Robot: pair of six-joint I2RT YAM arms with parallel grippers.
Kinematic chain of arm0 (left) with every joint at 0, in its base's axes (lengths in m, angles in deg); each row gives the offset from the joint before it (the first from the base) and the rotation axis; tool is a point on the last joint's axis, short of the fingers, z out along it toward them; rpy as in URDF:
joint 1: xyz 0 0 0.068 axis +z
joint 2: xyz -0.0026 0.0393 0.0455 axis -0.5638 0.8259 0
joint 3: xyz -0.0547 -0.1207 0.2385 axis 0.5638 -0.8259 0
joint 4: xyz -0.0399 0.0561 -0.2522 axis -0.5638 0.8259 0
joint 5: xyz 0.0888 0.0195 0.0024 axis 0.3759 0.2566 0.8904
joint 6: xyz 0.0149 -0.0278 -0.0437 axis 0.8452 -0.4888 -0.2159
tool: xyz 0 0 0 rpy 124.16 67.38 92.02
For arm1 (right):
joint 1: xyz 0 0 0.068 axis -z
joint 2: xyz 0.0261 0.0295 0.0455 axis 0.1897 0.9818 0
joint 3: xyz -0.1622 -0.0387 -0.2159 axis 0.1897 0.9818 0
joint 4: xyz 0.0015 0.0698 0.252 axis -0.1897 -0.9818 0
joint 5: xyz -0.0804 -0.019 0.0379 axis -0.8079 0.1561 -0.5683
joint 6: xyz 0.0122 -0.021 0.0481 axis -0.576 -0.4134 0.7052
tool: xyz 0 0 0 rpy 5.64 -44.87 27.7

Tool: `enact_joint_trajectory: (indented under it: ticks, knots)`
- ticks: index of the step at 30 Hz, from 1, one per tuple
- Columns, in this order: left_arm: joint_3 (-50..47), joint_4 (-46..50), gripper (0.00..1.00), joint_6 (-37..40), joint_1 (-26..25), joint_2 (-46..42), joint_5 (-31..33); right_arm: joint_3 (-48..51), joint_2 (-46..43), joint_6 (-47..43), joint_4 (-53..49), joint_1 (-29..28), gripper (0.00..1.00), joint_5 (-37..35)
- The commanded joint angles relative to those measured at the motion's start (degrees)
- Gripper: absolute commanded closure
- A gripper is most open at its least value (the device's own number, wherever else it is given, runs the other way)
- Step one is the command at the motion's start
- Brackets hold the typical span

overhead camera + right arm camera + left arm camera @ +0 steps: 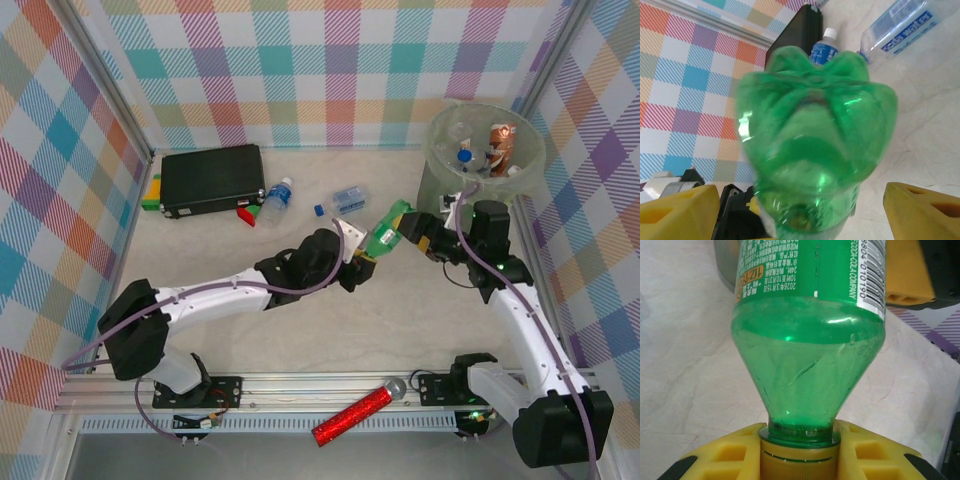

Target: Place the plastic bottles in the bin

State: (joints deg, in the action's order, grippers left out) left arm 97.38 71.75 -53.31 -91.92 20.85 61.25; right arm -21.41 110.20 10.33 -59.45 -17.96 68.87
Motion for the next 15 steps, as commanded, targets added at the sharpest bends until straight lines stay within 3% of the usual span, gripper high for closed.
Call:
enact_joint_trajectory:
  ticks: [1,12,14,15]
  knots:
    - [-1.19,-2.02,0.79,0.11,-1.47,-2.42,-0.12,-2.21,0.45,1.59,0.61,-1.04,0.19,2.35]
    - [-3.38,-2.65,0.78,0.57,-2.43,-4.78,-0.54,-4.29,0.37,2.36,-1.04,-1.61,0.46,3.34]
    - [-3.77,-2.98,0.78,0.66,-2.50,-5.13,-0.69,-4.59,0.14,2.58,-1.11,-1.75,0.43,3.18]
    - [-3.87,-2.93,0.78,0.73,-2.51,-5.42,-0.85,-4.85,0.13,2.58,-1.37,-1.93,0.34,2.87]
